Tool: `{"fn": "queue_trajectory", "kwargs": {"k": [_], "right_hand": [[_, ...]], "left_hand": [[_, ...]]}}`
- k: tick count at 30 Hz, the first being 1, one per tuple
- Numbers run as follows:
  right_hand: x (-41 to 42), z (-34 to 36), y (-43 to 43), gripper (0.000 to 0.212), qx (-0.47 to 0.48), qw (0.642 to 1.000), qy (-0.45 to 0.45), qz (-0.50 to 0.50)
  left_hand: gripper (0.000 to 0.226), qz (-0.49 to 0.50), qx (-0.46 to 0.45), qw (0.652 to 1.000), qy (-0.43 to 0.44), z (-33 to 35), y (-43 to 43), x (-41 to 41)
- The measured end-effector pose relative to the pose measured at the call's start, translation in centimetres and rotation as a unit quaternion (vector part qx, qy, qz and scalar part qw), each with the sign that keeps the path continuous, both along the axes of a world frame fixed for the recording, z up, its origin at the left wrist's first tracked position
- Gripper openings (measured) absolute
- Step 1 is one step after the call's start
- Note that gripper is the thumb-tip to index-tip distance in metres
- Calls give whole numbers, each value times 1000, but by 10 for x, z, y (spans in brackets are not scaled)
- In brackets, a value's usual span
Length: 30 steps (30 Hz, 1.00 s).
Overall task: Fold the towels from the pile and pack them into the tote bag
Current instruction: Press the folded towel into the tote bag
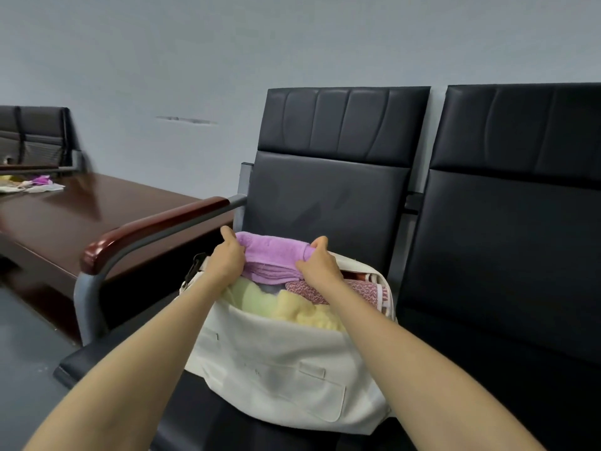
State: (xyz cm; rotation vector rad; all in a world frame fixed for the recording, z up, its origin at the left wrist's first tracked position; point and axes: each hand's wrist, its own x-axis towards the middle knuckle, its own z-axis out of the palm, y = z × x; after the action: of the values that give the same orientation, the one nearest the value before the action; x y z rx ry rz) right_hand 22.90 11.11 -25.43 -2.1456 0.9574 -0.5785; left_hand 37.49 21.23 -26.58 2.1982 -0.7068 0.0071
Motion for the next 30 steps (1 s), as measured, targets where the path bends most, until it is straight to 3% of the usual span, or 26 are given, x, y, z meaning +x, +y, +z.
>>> {"fn": "queue_trajectory", "kwargs": {"k": [4, 6, 8, 10, 12, 15, 18, 22, 30], "right_hand": [[-8, -4, 0, 40, -58, 997, 43, -42], [-13, 0, 4, 44, -150, 987, 48, -39], [-20, -3, 10, 36, -263, 963, 66, 6], [-28, -14, 14, 35, -274, 952, 118, 74], [-35, -21, 15, 42, -205, 959, 158, 111], [-42, -15, 14, 45, -163, 962, 161, 146], [-66, -4, 12, 44, -139, 962, 148, 183], [-121, 6, 3, 29, -131, 958, 163, 198], [-304, 33, -30, 31, -87, 990, 105, 31]], "left_hand": [[34, 37, 89, 977, -192, -1, -3, -14], [41, -24, 74, 959, -273, -3, 3, -23], [41, -120, 131, 934, -309, -11, 13, -32], [38, -157, 233, 920, -273, -16, 20, -36], [33, -167, 309, 911, -215, -8, 18, -36], [42, -174, 372, 895, -173, 11, 15, -49], [36, -169, 336, 917, -132, 24, 17, -71], [31, -155, 163, 973, -48, 31, 23, -114], [30, -320, 136, 936, -48, 34, -33, -264]]}}
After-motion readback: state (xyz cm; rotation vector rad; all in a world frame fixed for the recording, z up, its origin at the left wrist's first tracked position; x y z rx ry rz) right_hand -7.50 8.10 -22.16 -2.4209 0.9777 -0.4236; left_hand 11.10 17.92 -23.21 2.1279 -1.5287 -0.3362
